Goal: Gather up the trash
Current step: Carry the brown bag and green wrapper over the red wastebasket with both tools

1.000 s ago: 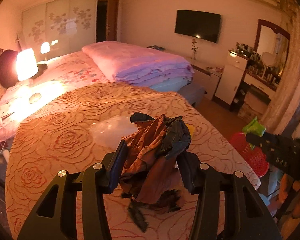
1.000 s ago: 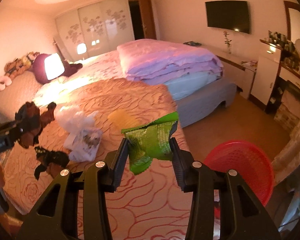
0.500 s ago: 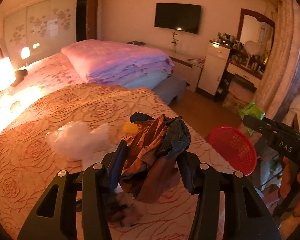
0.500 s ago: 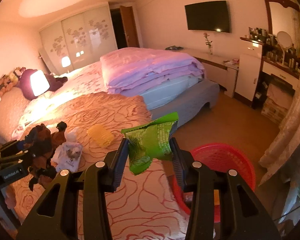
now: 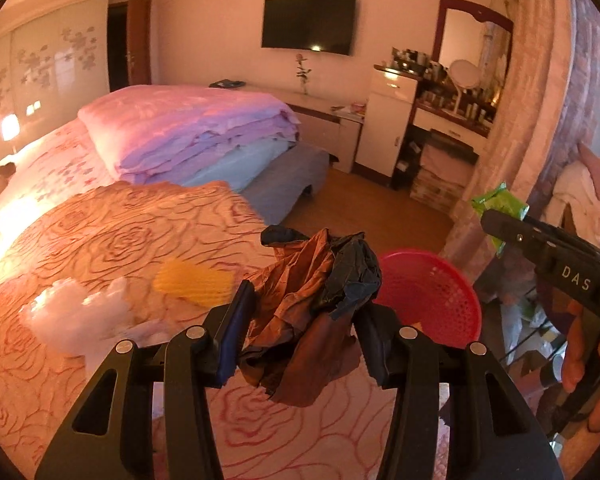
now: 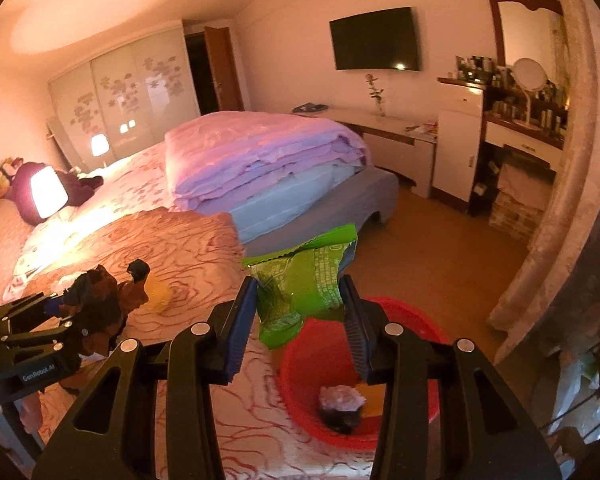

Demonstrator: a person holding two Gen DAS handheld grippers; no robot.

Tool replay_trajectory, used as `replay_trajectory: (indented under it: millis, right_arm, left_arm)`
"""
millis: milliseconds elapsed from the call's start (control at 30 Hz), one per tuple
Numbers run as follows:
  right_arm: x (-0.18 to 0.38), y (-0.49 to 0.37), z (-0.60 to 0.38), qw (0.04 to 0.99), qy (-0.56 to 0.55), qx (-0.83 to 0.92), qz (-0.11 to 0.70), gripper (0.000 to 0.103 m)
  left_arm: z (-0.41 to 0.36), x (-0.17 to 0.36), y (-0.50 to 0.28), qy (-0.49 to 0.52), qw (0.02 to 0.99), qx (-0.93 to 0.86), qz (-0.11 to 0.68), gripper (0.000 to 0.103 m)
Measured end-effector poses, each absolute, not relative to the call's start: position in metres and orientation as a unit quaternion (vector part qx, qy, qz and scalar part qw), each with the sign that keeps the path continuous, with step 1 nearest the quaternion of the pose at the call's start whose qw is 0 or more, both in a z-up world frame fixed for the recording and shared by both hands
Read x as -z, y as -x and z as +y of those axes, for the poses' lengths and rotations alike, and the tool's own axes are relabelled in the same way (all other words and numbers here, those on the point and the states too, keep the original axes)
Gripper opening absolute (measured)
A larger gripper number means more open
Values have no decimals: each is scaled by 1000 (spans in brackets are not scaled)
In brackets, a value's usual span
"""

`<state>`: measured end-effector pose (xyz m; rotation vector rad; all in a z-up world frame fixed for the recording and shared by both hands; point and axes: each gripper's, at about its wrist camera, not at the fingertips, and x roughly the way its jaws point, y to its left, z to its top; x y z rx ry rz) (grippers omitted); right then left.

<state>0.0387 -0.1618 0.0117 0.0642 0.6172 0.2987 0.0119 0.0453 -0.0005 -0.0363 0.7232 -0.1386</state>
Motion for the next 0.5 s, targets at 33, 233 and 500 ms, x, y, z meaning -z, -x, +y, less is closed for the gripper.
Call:
replay_trajectory:
  millis: [33,233,500]
  right_arm:
    - [-11,-40,-167,942,-33,-142,303,41]
    - [-3,-45,-188,943,-41,-122,308,41]
    - [13,-54,-216,940,-56,-94,324,41]
  left_arm:
    - [40,1,-14,16,932,73,355,47]
    - [11,6,-25,3,928,101,360,47]
    - [-22,23,-44,-4,916,136,378,47]
